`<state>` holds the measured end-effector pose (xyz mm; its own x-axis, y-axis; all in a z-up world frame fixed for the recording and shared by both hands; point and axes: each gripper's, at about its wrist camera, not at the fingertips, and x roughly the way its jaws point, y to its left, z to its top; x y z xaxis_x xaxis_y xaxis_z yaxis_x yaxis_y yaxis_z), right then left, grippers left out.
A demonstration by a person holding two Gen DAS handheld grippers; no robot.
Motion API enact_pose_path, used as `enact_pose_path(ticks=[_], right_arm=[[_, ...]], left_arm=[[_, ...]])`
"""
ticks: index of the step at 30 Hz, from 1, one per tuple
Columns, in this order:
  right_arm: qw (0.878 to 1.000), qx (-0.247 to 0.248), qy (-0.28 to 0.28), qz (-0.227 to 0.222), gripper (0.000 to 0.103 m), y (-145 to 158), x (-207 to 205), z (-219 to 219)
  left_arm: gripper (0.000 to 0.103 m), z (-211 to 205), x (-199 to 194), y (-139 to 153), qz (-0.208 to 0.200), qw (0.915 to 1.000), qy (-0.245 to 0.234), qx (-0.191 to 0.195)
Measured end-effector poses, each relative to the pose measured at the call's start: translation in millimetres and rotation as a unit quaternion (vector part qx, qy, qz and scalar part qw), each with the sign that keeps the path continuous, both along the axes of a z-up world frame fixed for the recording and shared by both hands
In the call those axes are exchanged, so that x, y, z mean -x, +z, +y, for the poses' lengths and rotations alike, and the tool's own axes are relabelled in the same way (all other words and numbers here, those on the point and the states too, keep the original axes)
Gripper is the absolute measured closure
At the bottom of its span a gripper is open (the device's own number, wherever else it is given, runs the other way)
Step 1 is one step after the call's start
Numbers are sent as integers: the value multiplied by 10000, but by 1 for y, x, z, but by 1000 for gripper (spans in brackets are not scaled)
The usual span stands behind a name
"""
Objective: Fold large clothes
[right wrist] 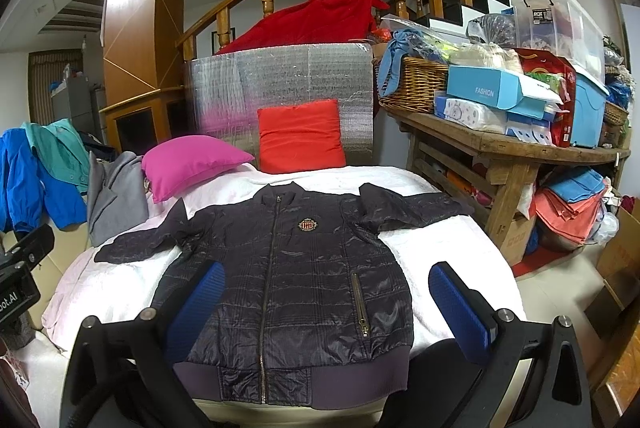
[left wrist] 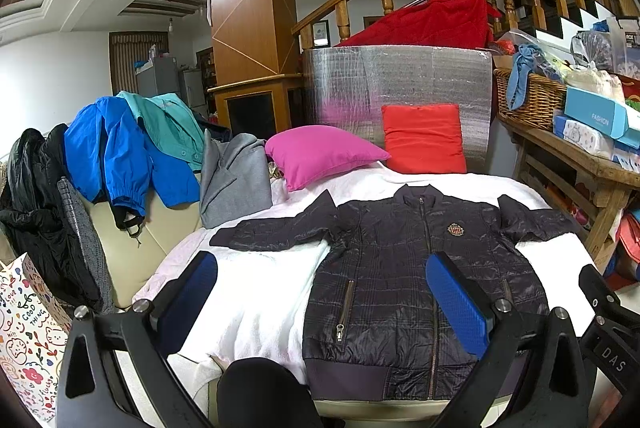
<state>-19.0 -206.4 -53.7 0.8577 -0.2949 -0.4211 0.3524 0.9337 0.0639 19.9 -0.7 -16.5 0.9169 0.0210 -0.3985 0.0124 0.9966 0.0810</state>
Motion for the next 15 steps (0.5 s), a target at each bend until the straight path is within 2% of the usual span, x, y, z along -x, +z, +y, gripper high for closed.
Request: enact_pose_path(ticks=[15], right_arm=[[9998, -17, -77, 172, 0, -7, -26, -11]], left_arm=[[0, -5, -27, -12, 201, 9997, 73, -77]])
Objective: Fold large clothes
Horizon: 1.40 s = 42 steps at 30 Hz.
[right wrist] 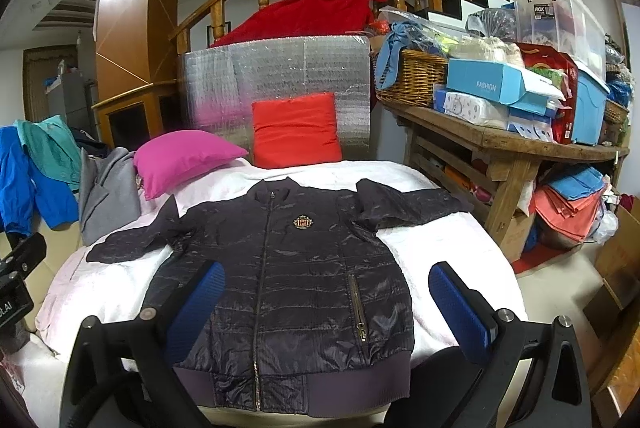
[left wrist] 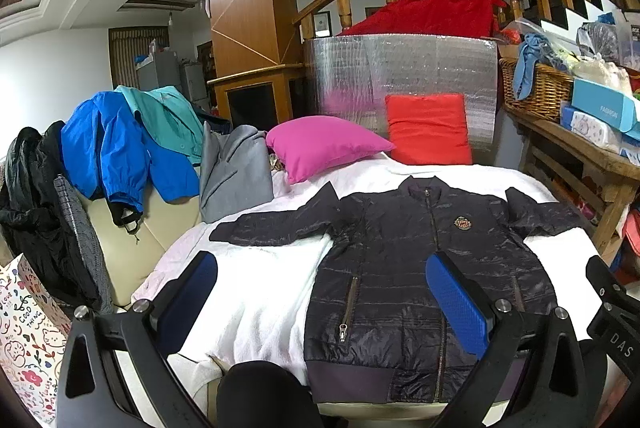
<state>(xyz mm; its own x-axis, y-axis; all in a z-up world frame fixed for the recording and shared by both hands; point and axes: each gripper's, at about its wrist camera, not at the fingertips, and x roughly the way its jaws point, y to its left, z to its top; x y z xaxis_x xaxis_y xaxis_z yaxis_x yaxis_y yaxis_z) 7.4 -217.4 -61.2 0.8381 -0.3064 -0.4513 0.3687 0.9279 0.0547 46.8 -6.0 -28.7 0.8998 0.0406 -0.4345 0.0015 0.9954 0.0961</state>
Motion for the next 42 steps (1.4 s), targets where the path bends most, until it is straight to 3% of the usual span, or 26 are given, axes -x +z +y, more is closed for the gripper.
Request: enact_pose_path(ticks=[9, 12, 17, 19, 21, 23, 25, 27, 28, 33, 37, 42], right_arm=[[9996, -96, -156, 218, 0, -14, -36, -25], [9993, -304, -186, 140, 0, -21, -58, -58], [9883, -1524, 24, -68, 0, -48, -115, -168], [9735, -2280, 5, -193, 0, -73, -142, -227], [9491, -3126, -220, -300, 0, -104, -166, -286], [9148, -3973, -483, -545, 0, -136, -182, -334], [8714, -4773, -704, -885, 0, -172, -199, -377], [8407, -5210, -969, -1111, 0, -202, -218, -410], [8336, -5293, -1081, -1155, 0, -212, -227, -422], [8202, -5393, -1592, -1049, 9, -247, -267, -468], [8237, -5146, -2189, -941, 22, -257, -280, -502], [8161, -5184, -2358, -982, 25, -265, -297, -549]], left_arm=[[0, -13, -44, -14, 334, 9994, -60, -100], [0, -25, -87, -34, 796, 9965, -258, -50], [0, -57, -189, -108, 1876, 9814, -350, -203], [0, -69, -224, -138, 2134, 9764, -239, -222], [0, -79, -256, -161, 2257, 9739, -185, -157], [0, -89, -282, -178, 2357, 9717, -146, -71], [0, -101, -304, -187, 2373, 9713, -162, -3], [0, -114, -324, -194, 2356, 9716, -221, 43], [0, -118, -330, -196, 2331, 9721, -256, 65], [0, -128, -353, -222, 2478, 9675, -479, 164], [0, -130, -361, -241, 2838, 9572, -556, 66], [0, -134, -362, -241, 2741, 9597, -610, -118]])
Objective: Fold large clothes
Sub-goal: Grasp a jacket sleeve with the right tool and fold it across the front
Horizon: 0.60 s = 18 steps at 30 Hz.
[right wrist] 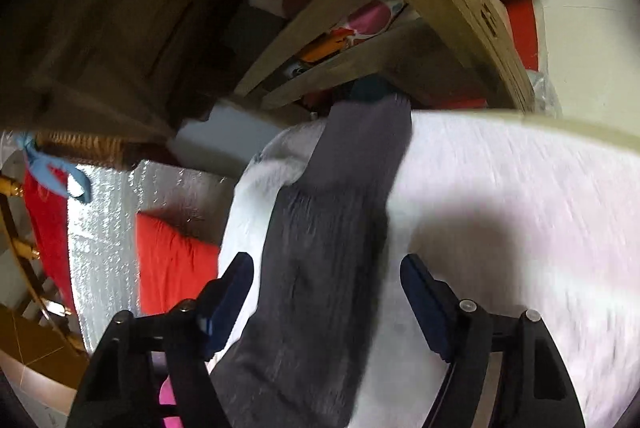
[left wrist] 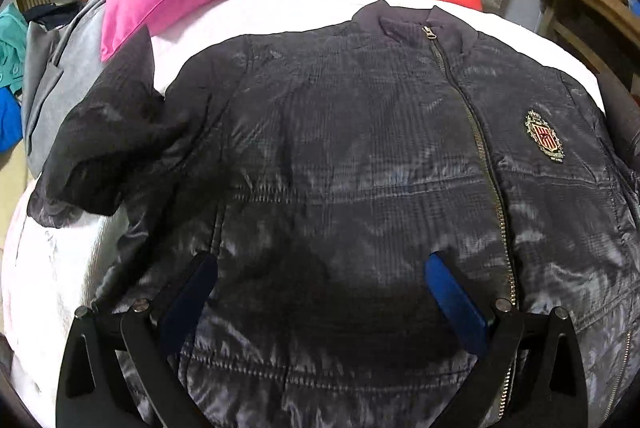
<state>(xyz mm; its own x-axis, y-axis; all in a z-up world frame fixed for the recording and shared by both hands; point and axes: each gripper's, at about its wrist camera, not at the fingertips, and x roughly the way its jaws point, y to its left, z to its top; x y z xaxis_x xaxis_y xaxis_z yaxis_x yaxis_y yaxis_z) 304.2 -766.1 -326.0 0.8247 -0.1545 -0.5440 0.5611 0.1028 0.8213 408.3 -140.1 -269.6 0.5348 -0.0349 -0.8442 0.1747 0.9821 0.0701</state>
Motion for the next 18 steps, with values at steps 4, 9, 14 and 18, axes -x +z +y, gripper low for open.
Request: enact_pose_path(ticks=[4, 9, 14, 18], right_arm=[[9996, 180, 196, 66, 30, 0, -28, -24], [9963, 587, 434, 445, 73, -9, -44, -19], [9930, 1040, 551, 90, 80, 17, -44, -2], [9857, 1386, 888, -349, 80, 60, -48, 40]], left_arm=[[0, -3, 1, 0, -150, 9998, -79, -67], [0, -6, -2, -3, -229, 9995, -143, -139], [0, 0, 1, 3, -324, 9994, -117, -50], [0, 9, 3, 18, -542, 9985, -56, 52]])
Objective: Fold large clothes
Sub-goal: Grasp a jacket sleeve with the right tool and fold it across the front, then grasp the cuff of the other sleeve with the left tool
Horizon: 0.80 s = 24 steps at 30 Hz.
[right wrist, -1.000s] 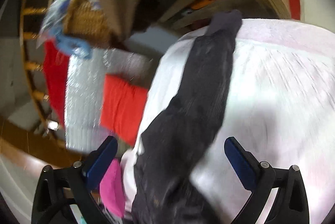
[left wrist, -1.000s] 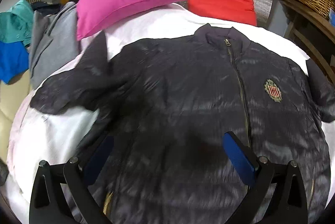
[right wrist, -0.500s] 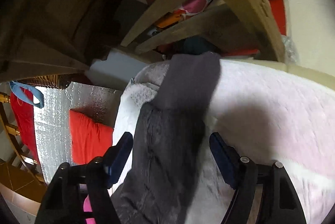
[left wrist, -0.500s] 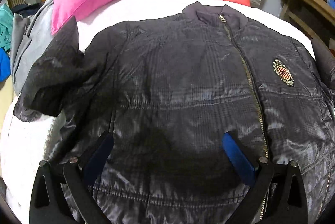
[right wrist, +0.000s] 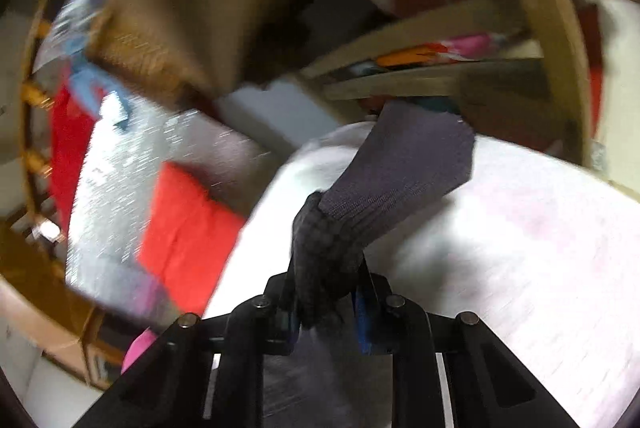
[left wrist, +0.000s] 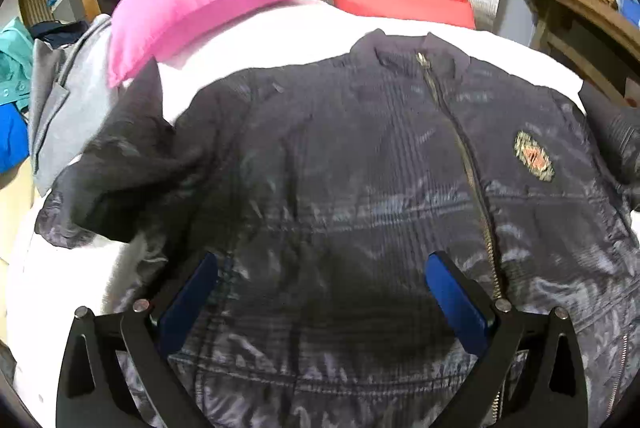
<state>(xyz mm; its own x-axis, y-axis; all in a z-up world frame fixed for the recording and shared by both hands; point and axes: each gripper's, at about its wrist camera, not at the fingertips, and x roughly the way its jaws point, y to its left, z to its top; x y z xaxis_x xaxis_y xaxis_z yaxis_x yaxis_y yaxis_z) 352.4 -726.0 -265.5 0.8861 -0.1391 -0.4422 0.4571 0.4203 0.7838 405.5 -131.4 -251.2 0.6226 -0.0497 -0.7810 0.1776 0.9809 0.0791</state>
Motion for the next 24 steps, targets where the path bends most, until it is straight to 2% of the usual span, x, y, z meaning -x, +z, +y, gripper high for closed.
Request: enact_pose_path(ticks=[5, 8, 12, 17, 18, 20, 21, 24], right_arm=[[9957, 410, 742, -381, 80, 50, -9, 83], [9866, 590, 1447, -477, 80, 67, -20, 156], [9685, 683, 2355, -440, 80, 68, -33, 246], [9406, 516, 3348, -223, 77, 48, -46, 341], [9323, 365, 3594, -190, 74, 42, -55, 358], [9207, 177, 3899, -49, 43, 35, -64, 377], [9153, 41, 4027, 28, 19, 33, -66, 387], [9040, -264, 4265, -102, 18, 37, -59, 402]], left_arm=[[0, 19, 5, 22, -281, 9993, 179, 144], [0, 32, 5, 30, -315, 9987, 258, 299], [0, 52, 2, 37, -399, 9975, 462, 353], [0, 75, -1, 45, -500, 9952, 675, 502], [0, 78, -1, 46, -496, 9949, 691, 544], [0, 85, -2, 45, -453, 9945, 711, 620], [0, 88, -3, 45, -427, 9943, 713, 665], [0, 91, -1, 45, -355, 9938, 673, 815]])
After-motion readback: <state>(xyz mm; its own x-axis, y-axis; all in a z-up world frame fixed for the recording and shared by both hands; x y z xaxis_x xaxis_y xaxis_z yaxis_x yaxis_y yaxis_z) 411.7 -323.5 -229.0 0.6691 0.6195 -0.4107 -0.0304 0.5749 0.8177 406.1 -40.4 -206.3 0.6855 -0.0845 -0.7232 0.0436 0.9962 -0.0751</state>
